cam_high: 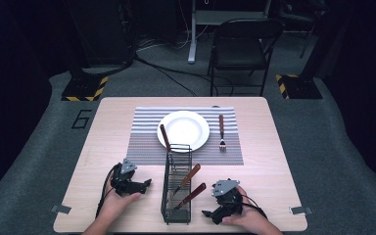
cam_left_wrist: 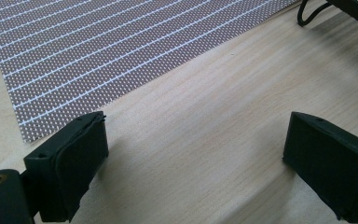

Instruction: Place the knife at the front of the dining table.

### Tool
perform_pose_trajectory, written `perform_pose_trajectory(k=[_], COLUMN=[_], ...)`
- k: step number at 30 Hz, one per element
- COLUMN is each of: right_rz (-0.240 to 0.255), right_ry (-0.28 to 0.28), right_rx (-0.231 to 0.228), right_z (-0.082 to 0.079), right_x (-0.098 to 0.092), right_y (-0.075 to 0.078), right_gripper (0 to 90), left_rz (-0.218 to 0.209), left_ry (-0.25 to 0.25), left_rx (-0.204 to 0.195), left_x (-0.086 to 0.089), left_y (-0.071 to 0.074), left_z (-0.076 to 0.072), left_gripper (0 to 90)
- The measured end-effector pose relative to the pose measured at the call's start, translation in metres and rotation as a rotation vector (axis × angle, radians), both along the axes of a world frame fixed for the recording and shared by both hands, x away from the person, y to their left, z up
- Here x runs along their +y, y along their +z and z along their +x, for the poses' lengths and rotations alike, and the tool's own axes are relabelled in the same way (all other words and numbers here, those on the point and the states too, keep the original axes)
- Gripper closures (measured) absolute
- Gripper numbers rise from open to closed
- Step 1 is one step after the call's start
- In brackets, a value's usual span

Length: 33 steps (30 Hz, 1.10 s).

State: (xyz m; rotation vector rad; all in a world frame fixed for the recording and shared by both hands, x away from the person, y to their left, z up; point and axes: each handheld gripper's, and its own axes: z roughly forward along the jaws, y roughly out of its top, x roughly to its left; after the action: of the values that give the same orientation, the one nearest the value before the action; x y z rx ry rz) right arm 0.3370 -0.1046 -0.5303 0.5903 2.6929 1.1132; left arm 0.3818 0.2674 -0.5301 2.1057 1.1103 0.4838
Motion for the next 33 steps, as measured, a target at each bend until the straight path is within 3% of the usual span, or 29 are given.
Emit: perform_pose_trajectory(k=[8, 17, 31, 33], right_rz=[-0.005, -0.006, -0.005, -0.005], right_ry=[0.008, 0.01, 0.01, 0.01], right_rx=[-0.003, -0.005, -0.006, -0.005], right_z=[0.0004, 0.0005, 0.0006, 0.0006], right_x=[-0.0005, -0.0006, -0.0006, -0.0006], right_y=[0.0001, 0.0, 0.0, 0.0], right_gripper=[0.0, 0.0, 0.0, 0.0], left_rz=[0.003, -0.014, -0.009, -0.003], left_ry=[0.014, 0.029, 0.005, 0.004], left_rx=[0.013, -0.008, -0.001, -0.003], left_x=[-0.0016, -0.0034, -0.0024, -0.0016], left_y=[0.0011, 0.0005, 0.0039, 0.0054], left_z=[-0.0013, -0.0035, -0.0056, -0.0061], left_gripper=[6.3, 9.9, 21.4, 27.3])
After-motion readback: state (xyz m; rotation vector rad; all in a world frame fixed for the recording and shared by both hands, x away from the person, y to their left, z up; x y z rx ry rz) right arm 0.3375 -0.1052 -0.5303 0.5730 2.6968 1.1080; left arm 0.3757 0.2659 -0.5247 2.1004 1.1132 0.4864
